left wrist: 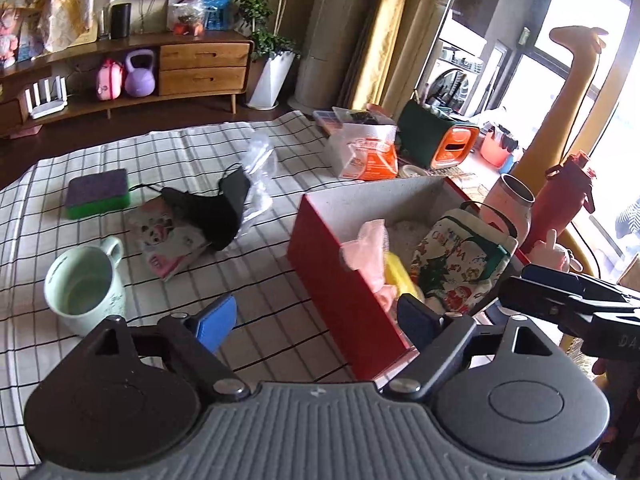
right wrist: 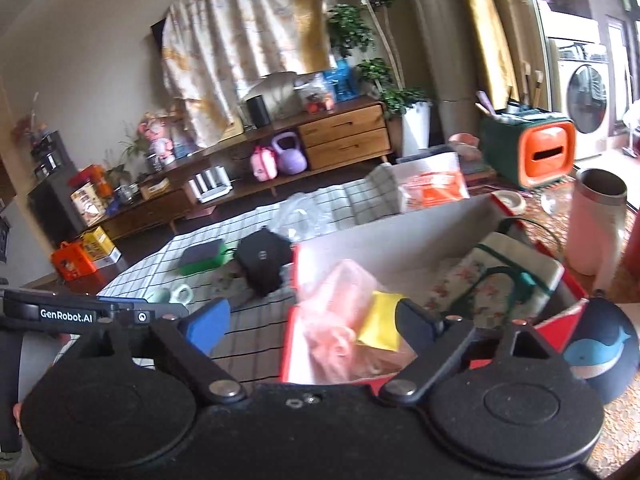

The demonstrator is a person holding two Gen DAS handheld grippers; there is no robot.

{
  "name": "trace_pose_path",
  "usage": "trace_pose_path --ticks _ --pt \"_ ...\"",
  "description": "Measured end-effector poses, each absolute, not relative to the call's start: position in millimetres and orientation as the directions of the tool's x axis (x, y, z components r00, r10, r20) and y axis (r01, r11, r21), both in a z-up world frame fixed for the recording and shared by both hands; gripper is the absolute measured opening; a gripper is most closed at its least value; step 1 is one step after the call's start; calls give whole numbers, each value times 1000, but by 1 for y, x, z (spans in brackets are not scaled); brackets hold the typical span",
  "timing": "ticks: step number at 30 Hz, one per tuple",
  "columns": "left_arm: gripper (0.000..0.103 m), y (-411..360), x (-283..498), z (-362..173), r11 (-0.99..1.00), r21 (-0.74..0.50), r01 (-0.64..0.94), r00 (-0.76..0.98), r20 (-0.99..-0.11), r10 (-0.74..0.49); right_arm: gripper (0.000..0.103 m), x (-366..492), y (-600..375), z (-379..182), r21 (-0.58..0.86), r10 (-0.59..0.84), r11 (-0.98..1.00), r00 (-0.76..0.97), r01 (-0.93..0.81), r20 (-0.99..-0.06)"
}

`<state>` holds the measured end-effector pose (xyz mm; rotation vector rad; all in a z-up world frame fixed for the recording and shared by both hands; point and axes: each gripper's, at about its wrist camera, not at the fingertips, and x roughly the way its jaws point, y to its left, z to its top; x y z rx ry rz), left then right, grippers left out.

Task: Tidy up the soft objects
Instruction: 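Withdraw both open tools up out of the box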

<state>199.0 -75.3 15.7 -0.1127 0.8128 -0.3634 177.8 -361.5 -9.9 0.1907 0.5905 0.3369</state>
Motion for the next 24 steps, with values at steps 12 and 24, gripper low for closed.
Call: trace_pose_path --ticks 12,24 --pt "102 0 190 21 950 -231 212 672 -671 -313 98 180 -307 -6 233 419 908 735 -349 -533" --pt "102 76 229 47 972 -199 122 704 -674 -226 98 197 -266 -12 193 448 888 690 -417 -569"
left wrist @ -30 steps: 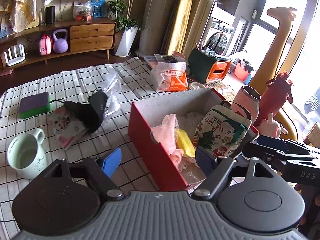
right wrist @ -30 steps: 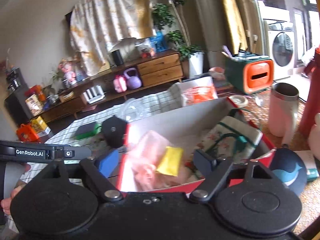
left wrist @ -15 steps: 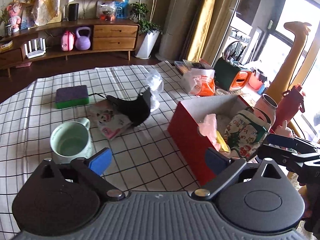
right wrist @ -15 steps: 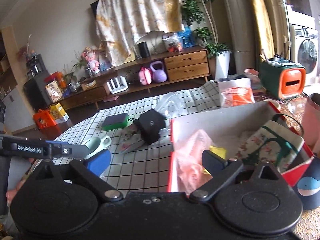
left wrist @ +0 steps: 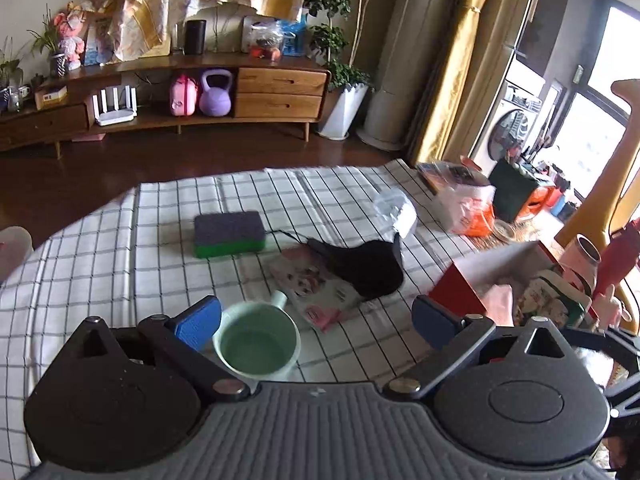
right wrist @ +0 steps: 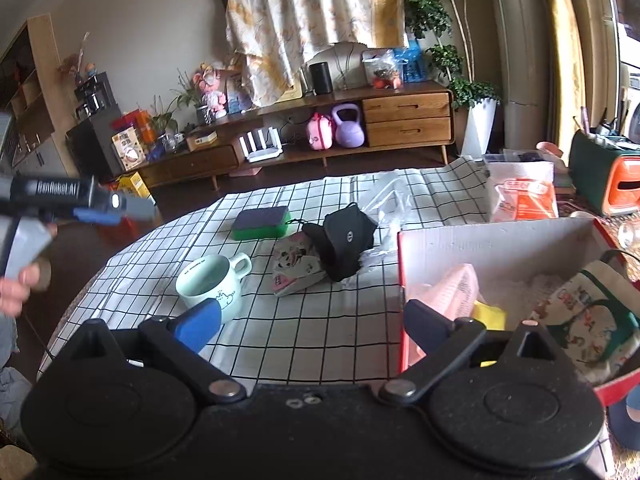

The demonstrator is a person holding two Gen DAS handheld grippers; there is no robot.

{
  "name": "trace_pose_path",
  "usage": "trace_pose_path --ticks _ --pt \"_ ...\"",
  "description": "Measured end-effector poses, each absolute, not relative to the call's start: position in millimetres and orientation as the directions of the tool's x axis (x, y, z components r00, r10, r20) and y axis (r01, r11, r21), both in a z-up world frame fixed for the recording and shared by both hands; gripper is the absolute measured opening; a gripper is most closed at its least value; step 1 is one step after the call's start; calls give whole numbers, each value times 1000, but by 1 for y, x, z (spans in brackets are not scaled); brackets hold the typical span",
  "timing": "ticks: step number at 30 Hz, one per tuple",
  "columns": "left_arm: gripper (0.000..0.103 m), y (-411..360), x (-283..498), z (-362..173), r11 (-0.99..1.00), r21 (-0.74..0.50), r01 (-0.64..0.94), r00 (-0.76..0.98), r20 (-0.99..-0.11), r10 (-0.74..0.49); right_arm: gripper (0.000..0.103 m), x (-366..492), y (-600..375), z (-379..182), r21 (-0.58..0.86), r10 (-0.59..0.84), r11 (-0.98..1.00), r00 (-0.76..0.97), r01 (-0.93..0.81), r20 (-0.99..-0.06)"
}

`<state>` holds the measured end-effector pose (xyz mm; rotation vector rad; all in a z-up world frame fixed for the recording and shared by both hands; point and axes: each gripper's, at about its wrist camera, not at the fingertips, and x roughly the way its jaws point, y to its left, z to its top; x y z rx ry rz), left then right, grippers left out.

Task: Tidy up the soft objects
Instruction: 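Withdraw both open tools up out of the box, then grasp the green-backed purple scrub sponge with the left tool while the right tool grasps the black mask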

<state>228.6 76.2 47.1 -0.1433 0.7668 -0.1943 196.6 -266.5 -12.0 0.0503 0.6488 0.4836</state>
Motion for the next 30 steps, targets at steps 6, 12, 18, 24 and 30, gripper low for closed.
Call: trace_pose_path --ticks 6,12,18,24,30 --pt "102 109 264 52 972 -166 168 726 -646 -236 97 219 -252 -20 196 451 884 665 -425 -595" --pt "102 141 301 33 981 -131 145 746 -637 -196 94 243 -239 -28 192 440 889 657 -416 -613" --pt "102 159 336 10 984 -93 154 753 -633 -178 93 267 -223 -35 195 442 886 639 -421 -629" --pt "102 157 373 -20 969 -7 246 731 -655 -190 89 292 -215 -44 203 436 889 619 -412 -654" --pt "102 142 401 -51 915 63 399 681 -688 -250 85 318 -205 -54 221 440 886 589 -407 -678"
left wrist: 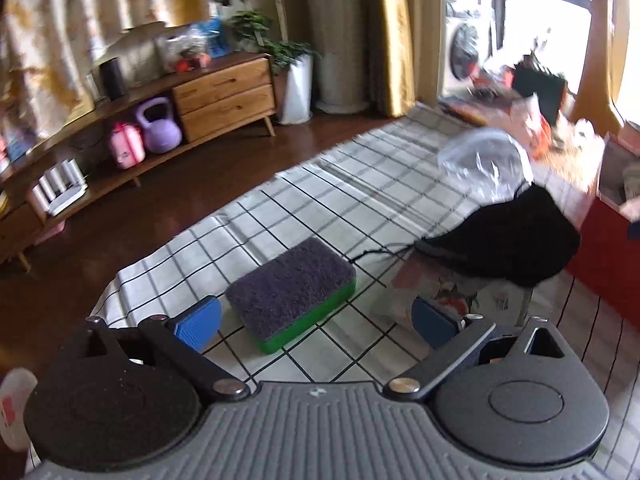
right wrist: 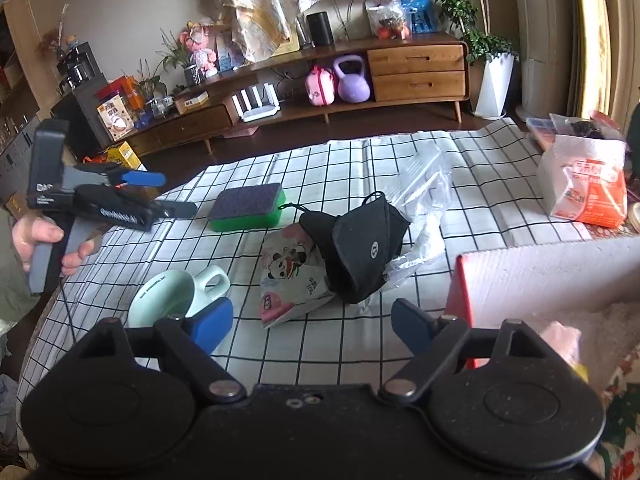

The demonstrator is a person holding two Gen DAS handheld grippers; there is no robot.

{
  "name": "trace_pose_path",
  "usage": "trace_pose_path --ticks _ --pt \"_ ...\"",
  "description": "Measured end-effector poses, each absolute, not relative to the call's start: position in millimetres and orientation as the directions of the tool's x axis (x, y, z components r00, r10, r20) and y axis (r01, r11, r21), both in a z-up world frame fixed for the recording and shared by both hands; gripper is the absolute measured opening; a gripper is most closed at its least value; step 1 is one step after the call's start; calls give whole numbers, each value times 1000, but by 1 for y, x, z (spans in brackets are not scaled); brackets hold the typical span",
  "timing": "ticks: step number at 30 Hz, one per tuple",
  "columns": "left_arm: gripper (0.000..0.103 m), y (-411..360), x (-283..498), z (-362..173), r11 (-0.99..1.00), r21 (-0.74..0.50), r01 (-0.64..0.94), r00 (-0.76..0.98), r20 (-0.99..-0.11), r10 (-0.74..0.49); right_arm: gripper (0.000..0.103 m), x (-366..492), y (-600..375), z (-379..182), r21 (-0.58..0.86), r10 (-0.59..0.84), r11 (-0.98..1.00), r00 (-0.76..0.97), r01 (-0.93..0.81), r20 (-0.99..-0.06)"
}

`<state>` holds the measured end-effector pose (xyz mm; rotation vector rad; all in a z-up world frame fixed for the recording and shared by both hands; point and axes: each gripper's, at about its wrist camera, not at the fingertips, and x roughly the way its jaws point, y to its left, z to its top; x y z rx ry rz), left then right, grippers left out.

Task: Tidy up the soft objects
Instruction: 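Grasp the green-backed purple scrub sponge with the left tool while the right tool grasps the black mask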

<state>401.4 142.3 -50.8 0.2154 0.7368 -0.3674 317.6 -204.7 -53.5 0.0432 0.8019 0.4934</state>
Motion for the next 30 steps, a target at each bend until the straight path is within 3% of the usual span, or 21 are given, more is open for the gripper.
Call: trace_pose_path --ticks 4,14,27,30 --pt "102 135 422 -70 866 104 489 636 -723 -272 78 335 -196 -60 215 426 891 578 -399 -696" --pt "102 125 481 -104 801 125 585 553 -784 -281 72 370 -183 -82 225 407 904 569 -364 -715" --pt "101 115 505 -137 788 175 590 577 -774 -260 58 396 -170 -110 142 269 957 600 -251 -754" --pt "100 117 506 -137 805 159 571 589 -762 -267 43 397 -171 -115 144 261 961 607 -236 -750"
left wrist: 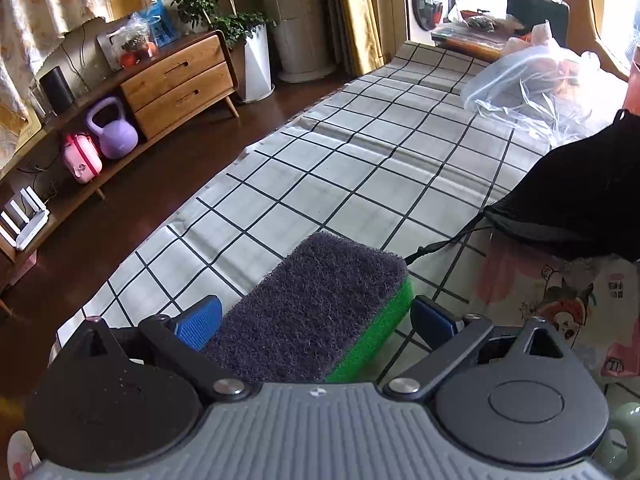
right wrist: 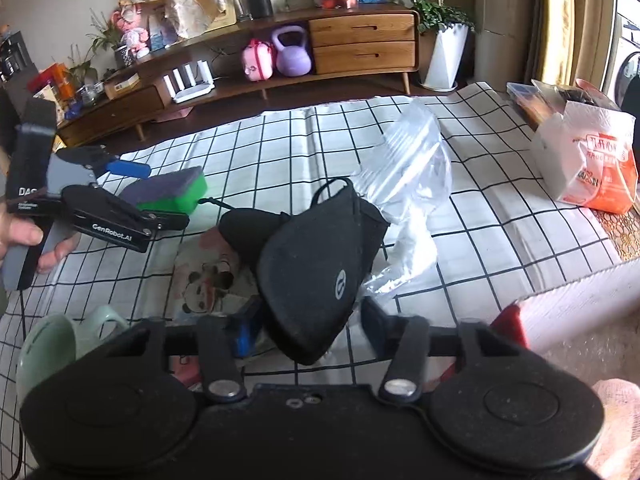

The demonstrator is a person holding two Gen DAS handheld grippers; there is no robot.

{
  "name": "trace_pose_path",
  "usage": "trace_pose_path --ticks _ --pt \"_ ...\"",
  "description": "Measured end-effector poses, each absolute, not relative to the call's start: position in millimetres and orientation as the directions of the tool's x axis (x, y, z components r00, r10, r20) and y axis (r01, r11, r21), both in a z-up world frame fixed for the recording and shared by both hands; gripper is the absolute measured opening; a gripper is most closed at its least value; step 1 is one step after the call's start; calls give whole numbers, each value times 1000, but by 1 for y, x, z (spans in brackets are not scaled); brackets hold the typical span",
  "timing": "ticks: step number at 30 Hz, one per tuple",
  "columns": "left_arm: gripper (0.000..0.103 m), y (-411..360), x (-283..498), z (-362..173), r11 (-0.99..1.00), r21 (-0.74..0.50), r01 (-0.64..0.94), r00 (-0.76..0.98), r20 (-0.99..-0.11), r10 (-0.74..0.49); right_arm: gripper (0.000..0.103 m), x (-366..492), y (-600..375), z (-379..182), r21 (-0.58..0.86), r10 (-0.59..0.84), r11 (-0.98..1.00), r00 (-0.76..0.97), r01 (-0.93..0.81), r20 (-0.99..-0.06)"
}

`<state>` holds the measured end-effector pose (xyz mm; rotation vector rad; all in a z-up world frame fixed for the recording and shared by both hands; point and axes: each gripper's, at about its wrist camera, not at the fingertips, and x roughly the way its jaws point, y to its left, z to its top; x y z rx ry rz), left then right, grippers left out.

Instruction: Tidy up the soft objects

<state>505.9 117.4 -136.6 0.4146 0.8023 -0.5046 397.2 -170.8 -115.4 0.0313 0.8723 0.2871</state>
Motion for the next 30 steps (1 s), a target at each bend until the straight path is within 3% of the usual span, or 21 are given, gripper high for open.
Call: trace_pose_path --ticks 3,8,15,23,26,28,30 --pt "96 117 504 -136 809 163 564 601 -754 -267 27 395 -171 -115 135 253 963 623 -232 -740" --pt "78 119 500 -132 819 151 554 617 -735 -282 4 391 -175 -114 150 266 961 629 -232 -730" --pt "61 118 491 -125 838 149 525 642 -716 -275 4 379 -179 -105 172 302 951 647 -258 -700" --pt "62 117 483 -115 839 147 525 641 -716 -276 4 373 -187 -100 200 331 942 637 -271 -696" --pt "69 117 483 -113 833 143 535 635 -719 -284 4 374 -188 -99 206 339 939 633 -276 -696" --pt "83 116 483 -113 827 144 544 631 -720 -290 4 375 -189 -100 212 346 936 630 -280 -696" --pt "86 116 484 -113 825 153 544 639 -713 -289 4 375 -189 -101 217 350 935 626 -281 -697"
